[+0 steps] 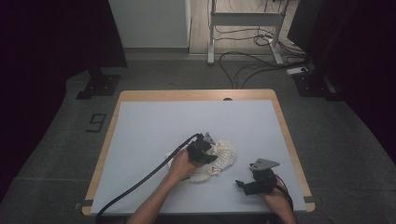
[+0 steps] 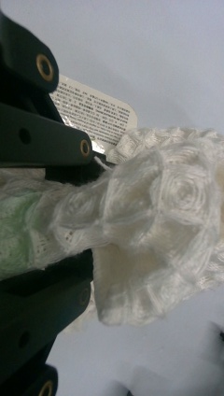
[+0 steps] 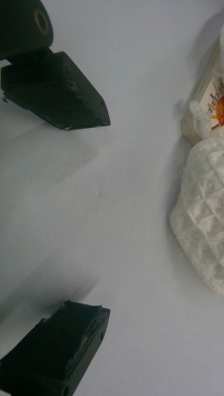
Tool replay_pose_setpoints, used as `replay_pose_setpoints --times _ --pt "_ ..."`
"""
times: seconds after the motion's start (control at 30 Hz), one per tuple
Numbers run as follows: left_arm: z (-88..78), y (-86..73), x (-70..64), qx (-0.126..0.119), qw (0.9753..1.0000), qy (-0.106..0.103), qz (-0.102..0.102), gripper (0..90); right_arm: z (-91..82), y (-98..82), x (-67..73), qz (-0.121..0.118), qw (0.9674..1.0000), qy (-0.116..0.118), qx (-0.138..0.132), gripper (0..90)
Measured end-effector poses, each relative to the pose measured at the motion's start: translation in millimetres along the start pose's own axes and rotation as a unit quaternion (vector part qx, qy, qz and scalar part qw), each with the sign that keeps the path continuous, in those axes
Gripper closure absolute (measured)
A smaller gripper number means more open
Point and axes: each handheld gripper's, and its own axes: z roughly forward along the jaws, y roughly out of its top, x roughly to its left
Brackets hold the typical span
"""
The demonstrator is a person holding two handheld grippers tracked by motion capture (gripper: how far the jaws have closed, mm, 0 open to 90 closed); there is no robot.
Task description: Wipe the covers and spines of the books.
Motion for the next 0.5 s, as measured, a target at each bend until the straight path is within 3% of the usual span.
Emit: replay_pose_setpoints --times 0.2,0.5 --pt "-5.3 -6.9 -0.1 0.0 1.0 0.003 0.004 66.3 0.0 0.0 0.1 0.001 1.0 0.0 0.0 7.3" --pt "-17.2 -21.4 3.9 -0.001 1.0 0.002 -0.005 66.3 -0.1 0.0 0.1 0.001 1.0 0.0 0.0 7.3"
